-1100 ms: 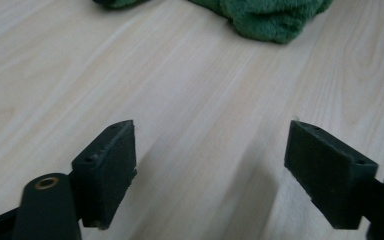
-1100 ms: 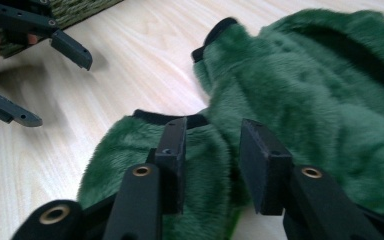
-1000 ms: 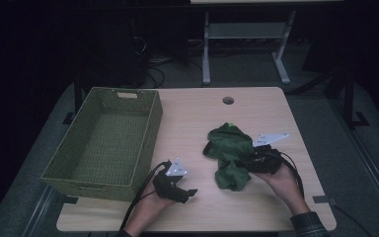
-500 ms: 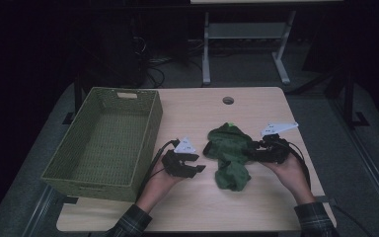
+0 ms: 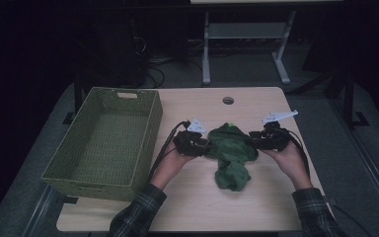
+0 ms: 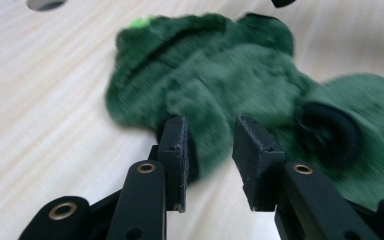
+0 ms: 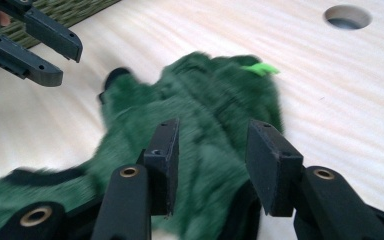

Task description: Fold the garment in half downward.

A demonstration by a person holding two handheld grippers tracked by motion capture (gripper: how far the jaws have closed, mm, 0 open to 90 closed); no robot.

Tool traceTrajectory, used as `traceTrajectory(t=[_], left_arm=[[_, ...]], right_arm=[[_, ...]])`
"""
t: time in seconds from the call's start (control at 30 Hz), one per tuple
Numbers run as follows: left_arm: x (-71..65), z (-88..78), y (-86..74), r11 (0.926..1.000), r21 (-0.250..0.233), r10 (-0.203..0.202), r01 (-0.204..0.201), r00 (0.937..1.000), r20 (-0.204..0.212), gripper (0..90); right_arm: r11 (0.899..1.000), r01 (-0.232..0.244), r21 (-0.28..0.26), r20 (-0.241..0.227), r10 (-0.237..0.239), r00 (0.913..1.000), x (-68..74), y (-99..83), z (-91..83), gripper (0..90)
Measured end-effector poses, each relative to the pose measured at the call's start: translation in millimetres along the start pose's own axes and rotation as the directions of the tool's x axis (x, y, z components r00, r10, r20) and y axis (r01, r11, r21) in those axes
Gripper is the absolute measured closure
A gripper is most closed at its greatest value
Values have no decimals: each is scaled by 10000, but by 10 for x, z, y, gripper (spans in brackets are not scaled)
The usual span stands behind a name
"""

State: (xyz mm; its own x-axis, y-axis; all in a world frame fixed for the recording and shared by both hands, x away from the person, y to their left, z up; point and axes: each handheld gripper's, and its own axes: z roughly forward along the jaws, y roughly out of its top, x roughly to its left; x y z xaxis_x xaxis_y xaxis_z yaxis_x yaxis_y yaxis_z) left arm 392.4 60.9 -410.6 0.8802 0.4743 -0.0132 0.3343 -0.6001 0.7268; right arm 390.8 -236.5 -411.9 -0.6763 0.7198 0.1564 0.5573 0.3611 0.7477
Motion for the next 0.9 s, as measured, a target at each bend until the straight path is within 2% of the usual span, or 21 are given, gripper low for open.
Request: traceTrajectory(t=[0.03,0.07,0.17,0.23,0.33,0.43,0.53,0.67,0.77,0.9], left_arm=[[38,37,31,10000,43,-63,63,10000,-41,662],[64,58,46,10000,55,-63,63,9999,-86,662],[190,171,100,9998,18,-190,191,9996,-191,657],[219,202,110,9995,29,-313,314,9993,-185,657],[313,292,134,9990,47,-452,453,9987,-251,646],[442,425,143,9977,85,-671,674,9970,-376,629],[503,491,131,9965,120,-816,822,9958,-405,614],[586,623,95,9945,476,-914,933,9950,-404,576],[643,700,63,9919,498,-1152,1168,9928,-341,574],[663,769,24,9907,566,-1227,1237,9922,-211,574]], right_arm=[[10000,-3,-54,-24,3,10000,-26,7,21,570],[9997,-145,174,-30,146,9999,-49,28,53,567],[9997,-68,217,93,66,9999,-118,64,128,586],[9998,-66,165,115,64,9999,-133,65,144,590],[9996,-252,104,177,250,9995,-200,44,213,591],[9983,-429,398,254,419,9988,-297,-16,328,590],[9968,-606,521,303,590,9978,-338,-43,382,589],[9945,-707,771,414,676,9969,-406,-97,478,591],[9927,-740,954,477,697,9964,-424,-118,518,606],[9911,-771,1082,566,712,9959,-445,-140,564,645]])
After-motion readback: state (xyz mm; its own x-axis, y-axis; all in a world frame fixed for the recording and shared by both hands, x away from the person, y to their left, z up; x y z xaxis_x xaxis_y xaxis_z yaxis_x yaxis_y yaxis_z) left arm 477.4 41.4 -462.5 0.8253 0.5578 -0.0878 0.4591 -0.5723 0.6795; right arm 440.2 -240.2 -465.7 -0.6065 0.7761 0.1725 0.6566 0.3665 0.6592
